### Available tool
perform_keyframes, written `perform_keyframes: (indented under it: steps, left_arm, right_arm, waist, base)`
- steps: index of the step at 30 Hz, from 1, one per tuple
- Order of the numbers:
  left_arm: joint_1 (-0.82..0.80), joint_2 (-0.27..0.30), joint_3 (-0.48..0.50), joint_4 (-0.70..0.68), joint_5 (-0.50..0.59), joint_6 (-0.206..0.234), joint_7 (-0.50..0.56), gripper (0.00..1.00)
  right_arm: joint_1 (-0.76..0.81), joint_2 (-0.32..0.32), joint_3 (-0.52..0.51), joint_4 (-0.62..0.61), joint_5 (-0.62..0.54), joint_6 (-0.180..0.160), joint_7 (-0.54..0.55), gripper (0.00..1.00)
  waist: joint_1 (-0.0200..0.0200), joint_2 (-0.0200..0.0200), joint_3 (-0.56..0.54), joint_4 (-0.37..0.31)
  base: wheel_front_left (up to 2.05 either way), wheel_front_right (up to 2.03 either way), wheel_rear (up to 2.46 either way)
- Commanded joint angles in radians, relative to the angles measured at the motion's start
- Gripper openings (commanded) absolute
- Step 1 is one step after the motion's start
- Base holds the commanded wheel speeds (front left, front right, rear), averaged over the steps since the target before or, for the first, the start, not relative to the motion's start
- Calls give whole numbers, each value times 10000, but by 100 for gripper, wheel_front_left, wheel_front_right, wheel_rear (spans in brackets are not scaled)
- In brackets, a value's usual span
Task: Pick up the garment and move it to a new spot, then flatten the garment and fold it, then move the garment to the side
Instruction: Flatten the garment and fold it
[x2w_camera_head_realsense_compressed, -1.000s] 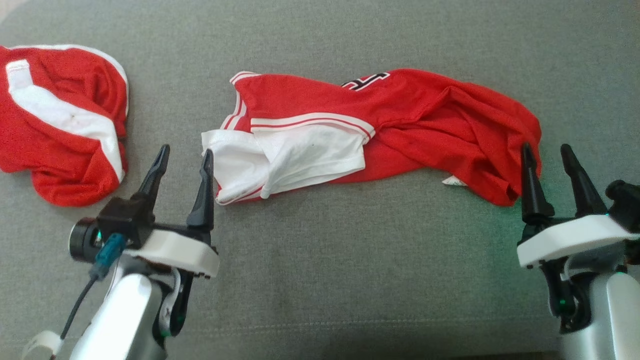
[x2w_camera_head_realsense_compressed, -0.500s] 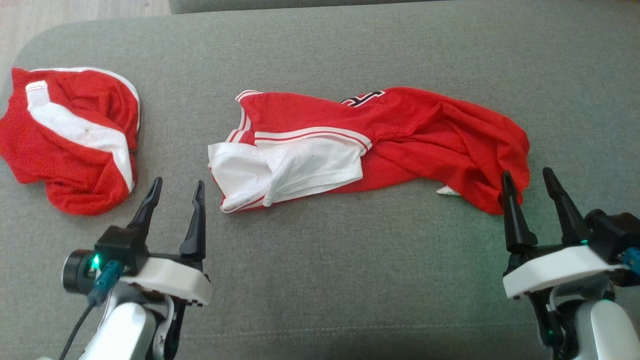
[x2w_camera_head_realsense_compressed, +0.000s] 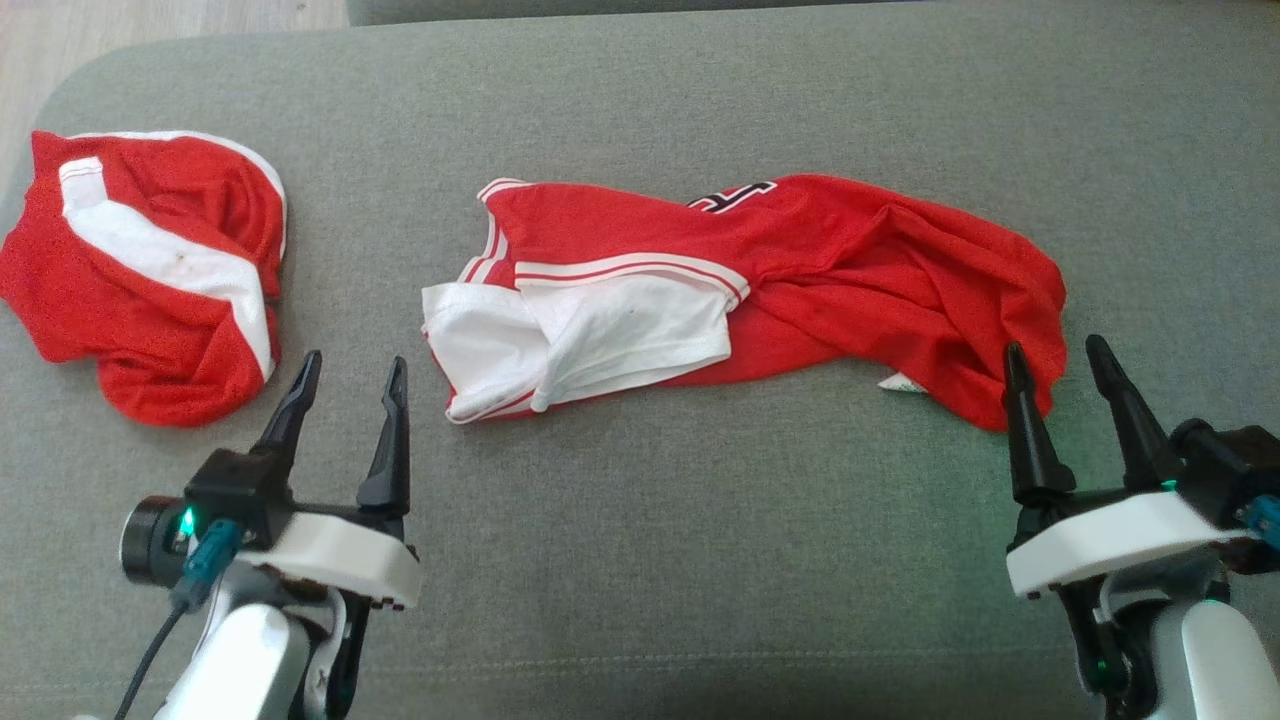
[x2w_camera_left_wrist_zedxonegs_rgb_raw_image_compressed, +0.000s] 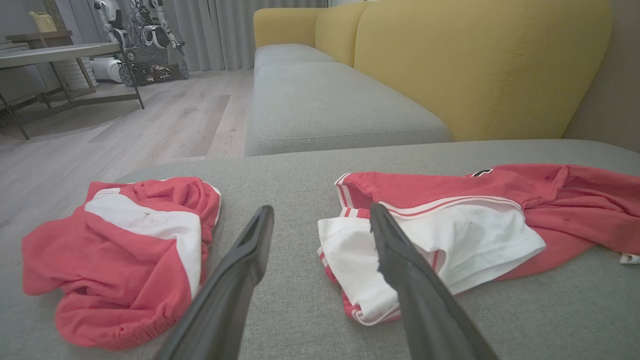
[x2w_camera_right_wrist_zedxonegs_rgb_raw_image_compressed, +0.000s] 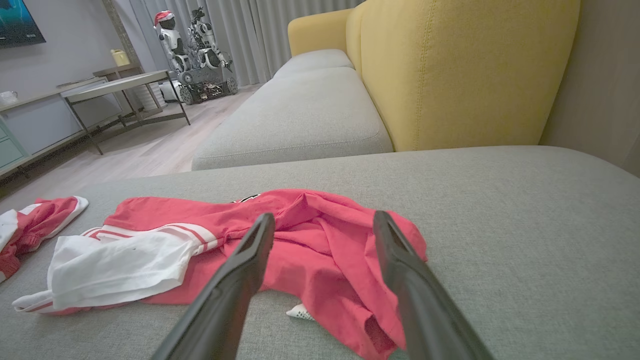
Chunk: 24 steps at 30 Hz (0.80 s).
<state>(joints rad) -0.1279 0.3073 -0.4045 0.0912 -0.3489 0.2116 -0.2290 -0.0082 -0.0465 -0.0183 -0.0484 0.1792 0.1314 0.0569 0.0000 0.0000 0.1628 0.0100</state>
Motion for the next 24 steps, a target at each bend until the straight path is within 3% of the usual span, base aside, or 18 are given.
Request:
perform_keyframes:
  steps: [1,18,24]
  left_arm:
    - [-304,288,392,-356,-58,56,36,100]
    - [-398,341,312,-375,-110,108,31,100]
    - [-517,344,236,-421,-105,97,29,100]
  right_arm:
    - [-210,-38,228,-323,58,-7,-95,100]
    - [-274,-38,221,-238,181,-7,-118,100]
    - [-368,-38,-200,59,227,-7,-118,100]
  waist:
    - [0,0,5,4]
    - [0,0,76,-8]
    - [0,0,249,8]
  base:
    - [0,0,0]
    - [0,0,0]
    - [0,0,0]
